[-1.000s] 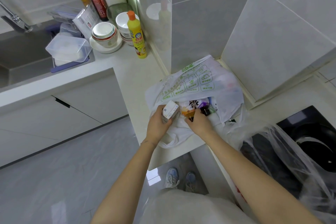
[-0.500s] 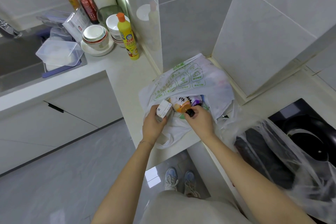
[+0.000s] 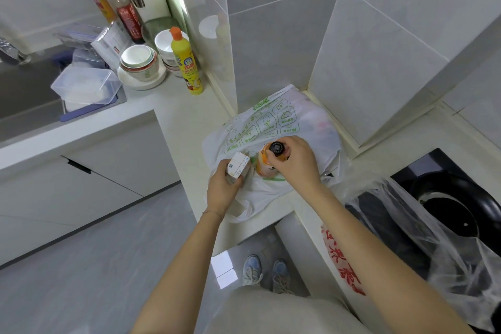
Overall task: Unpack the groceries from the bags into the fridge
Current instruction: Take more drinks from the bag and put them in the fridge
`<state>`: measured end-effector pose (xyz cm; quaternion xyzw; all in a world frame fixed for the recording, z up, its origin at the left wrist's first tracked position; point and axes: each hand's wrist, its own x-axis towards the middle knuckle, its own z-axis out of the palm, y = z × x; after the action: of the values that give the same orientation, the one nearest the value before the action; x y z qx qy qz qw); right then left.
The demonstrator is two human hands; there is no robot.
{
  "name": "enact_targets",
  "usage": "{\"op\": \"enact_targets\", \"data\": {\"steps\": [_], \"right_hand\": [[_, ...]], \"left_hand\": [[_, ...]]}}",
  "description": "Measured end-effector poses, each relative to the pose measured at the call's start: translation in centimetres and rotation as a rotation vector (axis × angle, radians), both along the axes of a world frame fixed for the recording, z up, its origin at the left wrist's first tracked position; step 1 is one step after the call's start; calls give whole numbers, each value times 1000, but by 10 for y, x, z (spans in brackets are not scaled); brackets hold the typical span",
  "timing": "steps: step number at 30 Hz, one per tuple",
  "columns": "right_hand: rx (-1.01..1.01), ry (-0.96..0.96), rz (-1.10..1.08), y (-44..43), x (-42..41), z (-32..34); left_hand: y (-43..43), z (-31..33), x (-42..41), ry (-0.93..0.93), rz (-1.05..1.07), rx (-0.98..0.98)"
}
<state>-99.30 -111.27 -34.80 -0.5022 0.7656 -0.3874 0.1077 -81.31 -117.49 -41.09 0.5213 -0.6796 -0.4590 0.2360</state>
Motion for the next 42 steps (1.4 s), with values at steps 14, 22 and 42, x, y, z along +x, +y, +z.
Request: {"op": "enact_targets", "data": {"steps": [14,22,42], "right_hand": [[140,-514,-21,-2,17,-29],[65,-580,-119,5,22,-37],[-130,-695,311,55,58,79]], "left_hand": [[0,2,-1,5,17,24],[8,5,-4,54,52,44],[84,131,54,568,376,-72]]}}
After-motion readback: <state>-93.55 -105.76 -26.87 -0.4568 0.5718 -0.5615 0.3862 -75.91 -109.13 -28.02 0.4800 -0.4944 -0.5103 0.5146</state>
